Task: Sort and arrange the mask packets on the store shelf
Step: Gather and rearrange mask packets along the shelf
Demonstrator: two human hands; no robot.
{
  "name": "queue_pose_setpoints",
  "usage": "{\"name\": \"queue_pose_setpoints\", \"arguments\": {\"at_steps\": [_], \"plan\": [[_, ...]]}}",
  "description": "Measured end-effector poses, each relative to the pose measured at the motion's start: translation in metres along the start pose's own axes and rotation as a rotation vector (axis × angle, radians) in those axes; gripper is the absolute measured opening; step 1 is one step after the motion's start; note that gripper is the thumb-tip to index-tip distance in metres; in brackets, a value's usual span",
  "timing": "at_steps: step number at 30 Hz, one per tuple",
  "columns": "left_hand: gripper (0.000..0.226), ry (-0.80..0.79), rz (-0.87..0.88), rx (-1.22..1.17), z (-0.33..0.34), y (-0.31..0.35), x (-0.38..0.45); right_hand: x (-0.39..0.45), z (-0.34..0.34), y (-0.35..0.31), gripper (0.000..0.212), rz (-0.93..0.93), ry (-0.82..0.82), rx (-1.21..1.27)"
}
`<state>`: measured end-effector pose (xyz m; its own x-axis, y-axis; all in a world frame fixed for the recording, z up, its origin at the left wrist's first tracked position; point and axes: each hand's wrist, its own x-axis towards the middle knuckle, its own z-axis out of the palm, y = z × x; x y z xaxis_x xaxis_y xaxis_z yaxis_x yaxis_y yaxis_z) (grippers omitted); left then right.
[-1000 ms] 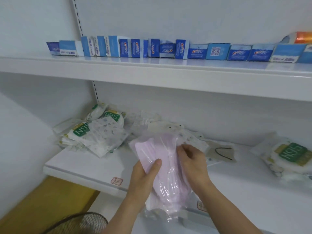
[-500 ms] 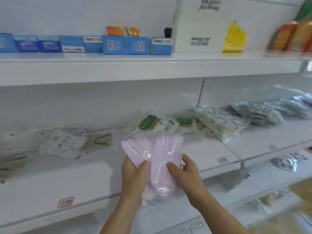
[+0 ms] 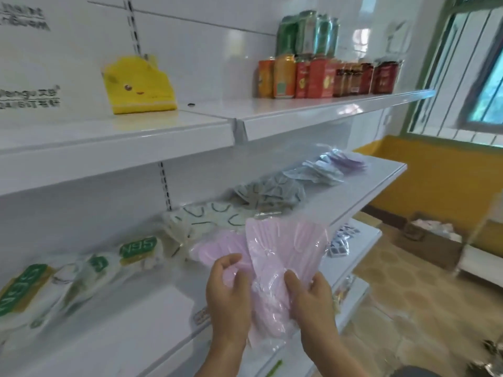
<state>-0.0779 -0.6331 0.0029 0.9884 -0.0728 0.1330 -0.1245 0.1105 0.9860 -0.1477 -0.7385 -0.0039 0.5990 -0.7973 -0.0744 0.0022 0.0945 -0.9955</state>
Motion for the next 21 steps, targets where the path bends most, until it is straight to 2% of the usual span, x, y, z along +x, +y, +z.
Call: {"name": "queue_pose_setpoints", "arguments": {"at_steps": [3, 7, 11, 15, 16, 19, 21], "plan": [[0.034, 0.005, 0.016, 0.001, 0.061, -0.013, 0.03, 0.06, -0.021, 0.0, 0.012, 0.016, 0.025, 0.005], [0.046, -0.014, -0.114, -0.055, 0.144, -0.02, 0.061, 0.129, -0.05, -0.005, 0.015, 0.024, 0.089, 0.047], [0.018, -0.136, -0.316, -0.112, 0.228, -0.028, 0.084, 0.184, -0.084, -0.008, 0.023, -0.014, 0.241, 0.149], [0.007, -0.311, -0.342, -0.094, 0.288, -0.035, 0.099, 0.24, -0.113, -0.006, 0.041, -0.027, 0.286, 0.147], [0.005, -0.311, -0.339, -0.084, 0.303, -0.039, 0.104, 0.256, -0.12, -0.006, 0.043, -0.029, 0.295, 0.147], [0.01, -0.25, -0.313, -0.046, 0.354, -0.056, 0.126, 0.313, -0.144, -0.003, 0.028, -0.008, 0.336, 0.129], [0.01, -0.203, -0.253, -0.038, 0.393, -0.066, 0.142, 0.354, -0.159, -0.005, 0.03, 0.008, 0.362, 0.15]]}}
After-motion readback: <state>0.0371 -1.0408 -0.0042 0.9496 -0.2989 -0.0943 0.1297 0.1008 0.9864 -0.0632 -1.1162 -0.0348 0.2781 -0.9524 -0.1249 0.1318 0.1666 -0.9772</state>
